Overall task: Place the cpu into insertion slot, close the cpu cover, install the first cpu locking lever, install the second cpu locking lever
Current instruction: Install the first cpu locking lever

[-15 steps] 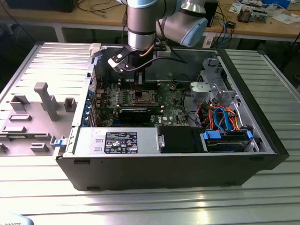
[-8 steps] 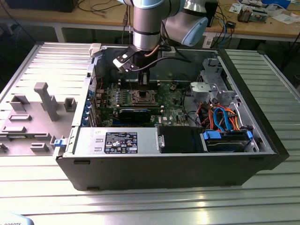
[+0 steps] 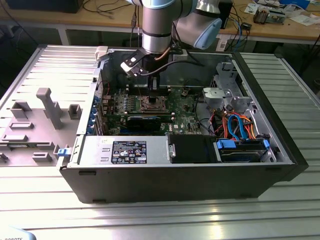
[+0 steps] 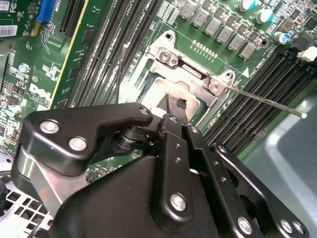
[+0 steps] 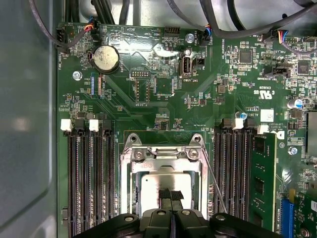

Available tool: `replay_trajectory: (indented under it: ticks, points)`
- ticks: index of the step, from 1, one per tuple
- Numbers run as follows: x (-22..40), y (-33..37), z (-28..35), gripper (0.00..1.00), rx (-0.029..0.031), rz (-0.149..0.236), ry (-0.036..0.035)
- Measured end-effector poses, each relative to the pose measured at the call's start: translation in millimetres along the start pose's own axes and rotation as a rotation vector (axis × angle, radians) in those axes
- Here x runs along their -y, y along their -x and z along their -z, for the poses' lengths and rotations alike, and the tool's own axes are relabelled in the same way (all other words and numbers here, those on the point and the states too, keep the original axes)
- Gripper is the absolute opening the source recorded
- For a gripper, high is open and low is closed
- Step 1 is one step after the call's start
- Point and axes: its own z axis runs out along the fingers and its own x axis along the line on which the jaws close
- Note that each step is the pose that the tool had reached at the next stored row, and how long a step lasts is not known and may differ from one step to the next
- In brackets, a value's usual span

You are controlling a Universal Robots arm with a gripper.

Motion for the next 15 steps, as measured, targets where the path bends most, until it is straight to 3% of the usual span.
replay_trajectory:
  ticks: [15]
  points:
    - [0.1, 0.6, 5.3, 0.11, 0.0002, 0.000, 0.0001]
